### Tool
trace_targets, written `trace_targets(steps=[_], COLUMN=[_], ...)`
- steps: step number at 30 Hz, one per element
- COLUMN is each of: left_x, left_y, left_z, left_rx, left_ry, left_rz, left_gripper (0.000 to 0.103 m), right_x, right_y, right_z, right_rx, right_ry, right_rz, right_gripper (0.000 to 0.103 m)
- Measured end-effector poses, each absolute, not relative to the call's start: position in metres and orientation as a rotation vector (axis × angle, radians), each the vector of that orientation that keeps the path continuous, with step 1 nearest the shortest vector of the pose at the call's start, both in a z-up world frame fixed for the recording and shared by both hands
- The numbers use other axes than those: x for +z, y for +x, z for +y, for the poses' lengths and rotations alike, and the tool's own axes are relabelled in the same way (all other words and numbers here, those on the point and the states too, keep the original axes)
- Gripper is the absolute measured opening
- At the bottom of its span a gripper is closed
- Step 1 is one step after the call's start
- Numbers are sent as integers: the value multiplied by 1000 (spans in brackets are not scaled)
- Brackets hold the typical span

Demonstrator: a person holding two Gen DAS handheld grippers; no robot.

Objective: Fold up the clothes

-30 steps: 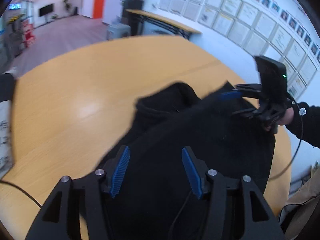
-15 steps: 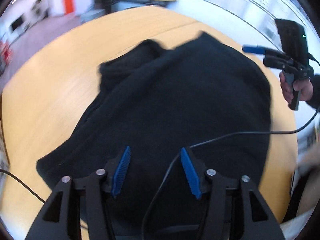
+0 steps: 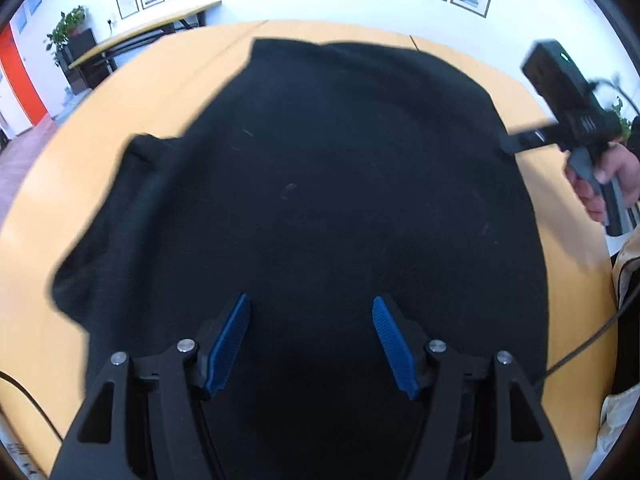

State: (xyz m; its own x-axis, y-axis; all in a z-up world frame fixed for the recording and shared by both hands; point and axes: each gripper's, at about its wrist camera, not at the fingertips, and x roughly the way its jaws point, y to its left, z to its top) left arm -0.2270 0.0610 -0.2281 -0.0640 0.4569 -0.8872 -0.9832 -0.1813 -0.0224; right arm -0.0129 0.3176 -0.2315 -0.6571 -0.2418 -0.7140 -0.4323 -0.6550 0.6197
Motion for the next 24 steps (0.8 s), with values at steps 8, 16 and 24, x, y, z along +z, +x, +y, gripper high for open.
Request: trace_targets(steps=[8,16,24], left_x=[-234,-224,-233], left_y=[-218,-176,-146], left_z=[50,80,141], left_rx=[1611,1626,1577], left_ry=[-924,-953,-921], left_rz=[711,603,618], left_gripper=[80,85,97], right_x=[-245,-190,-104], right_y=[-47,-43,-27], right_z=[339,378,404], right_rx=[2485,2665,3015], right_ry=[-1138,-1034,-938], right_rz=[1294,1045,336], right_gripper=[44,25,25])
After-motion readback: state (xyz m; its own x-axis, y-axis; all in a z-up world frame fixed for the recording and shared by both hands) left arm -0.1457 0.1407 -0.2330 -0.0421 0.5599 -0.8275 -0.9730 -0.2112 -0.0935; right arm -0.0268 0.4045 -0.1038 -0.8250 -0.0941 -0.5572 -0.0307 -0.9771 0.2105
